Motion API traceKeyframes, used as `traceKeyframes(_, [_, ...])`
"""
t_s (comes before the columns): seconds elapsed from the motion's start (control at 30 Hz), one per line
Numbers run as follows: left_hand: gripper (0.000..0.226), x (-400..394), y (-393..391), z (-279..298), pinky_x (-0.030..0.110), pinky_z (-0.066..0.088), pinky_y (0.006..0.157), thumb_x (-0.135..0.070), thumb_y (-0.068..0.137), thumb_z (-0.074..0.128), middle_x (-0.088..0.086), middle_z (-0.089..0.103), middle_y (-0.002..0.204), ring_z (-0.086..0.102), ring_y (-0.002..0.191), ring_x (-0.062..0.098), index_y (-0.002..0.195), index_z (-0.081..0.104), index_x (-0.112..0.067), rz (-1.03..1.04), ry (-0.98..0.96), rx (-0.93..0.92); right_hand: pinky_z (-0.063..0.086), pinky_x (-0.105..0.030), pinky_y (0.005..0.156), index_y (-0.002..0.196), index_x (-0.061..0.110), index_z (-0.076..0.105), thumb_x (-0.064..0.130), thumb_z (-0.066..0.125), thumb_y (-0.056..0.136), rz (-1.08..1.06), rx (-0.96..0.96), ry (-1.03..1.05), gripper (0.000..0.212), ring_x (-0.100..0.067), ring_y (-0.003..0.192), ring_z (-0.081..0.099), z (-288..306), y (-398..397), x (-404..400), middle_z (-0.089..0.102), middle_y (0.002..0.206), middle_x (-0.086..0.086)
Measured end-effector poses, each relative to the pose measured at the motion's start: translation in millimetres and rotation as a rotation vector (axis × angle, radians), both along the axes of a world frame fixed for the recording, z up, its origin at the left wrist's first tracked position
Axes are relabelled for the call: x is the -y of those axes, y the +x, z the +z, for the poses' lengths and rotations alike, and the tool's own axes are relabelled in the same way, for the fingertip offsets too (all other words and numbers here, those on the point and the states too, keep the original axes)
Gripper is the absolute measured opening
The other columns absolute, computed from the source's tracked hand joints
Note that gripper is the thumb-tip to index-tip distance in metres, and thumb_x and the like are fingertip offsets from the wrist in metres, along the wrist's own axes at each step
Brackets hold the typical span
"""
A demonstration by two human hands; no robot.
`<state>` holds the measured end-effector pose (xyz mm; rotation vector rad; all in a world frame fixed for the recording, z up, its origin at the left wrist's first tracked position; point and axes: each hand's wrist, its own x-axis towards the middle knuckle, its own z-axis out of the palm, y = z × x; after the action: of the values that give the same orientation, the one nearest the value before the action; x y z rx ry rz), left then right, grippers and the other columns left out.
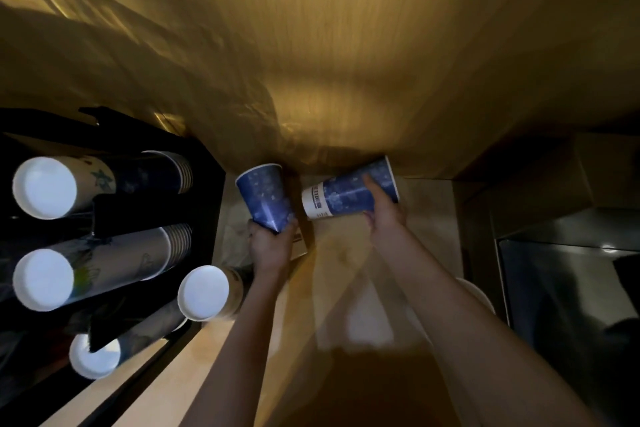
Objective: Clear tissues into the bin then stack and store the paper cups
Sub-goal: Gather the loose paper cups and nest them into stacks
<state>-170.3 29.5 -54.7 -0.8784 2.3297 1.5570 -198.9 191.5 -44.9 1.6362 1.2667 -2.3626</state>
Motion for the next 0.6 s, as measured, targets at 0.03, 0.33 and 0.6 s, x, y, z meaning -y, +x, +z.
traceKeyframes(0.03, [0.061, -2, 3, 4, 0.036, 0.048, 0.082, -0.031, 0.076, 0.071, 0.017, 0.06, 0.115, 0.06, 0.101, 0.03, 0.123, 0.041, -0.007, -0.015, 0.041, -0.01, 0.048, -0.035, 0.096, 0.122, 0.007, 0.047, 0.024, 0.083, 0.062, 0.015, -0.014, 0.056, 0.071, -0.022, 0.103, 0.058, 1, 2, -3, 0.056, 0.113, -0.002])
traceKeyframes(0.33, [0.077, -14, 60, 11, 0.043, 0.051, 0.087, -0.015, 0.057, 0.085, 0.004, 0.058, 0.11, 0.059, 0.104, 0.024, 0.121, 0.042, -0.013, -0.321, 0.121, -0.102, 0.047, -0.034, 0.095, 0.121, 0.01, 0.051, 0.025, 0.084, 0.06, 0.325, -0.234, 0.569, 0.071, -0.019, 0.107, 0.06, 58, 48, -28, 0.062, 0.118, -0.005])
traceKeyframes(0.6, [0.092, -19, 107, 11, 0.037, 0.044, 0.096, -0.006, 0.056, 0.083, 0.006, 0.051, 0.128, 0.047, 0.117, 0.022, 0.133, 0.033, -0.012, -0.429, 0.082, -0.18, 0.043, -0.026, 0.097, 0.143, 0.023, 0.012, 0.019, 0.08, 0.068, 0.438, -0.481, 0.825, 0.102, -0.015, 0.122, 0.046, 115, 104, -34, 0.04, 0.134, 0.001])
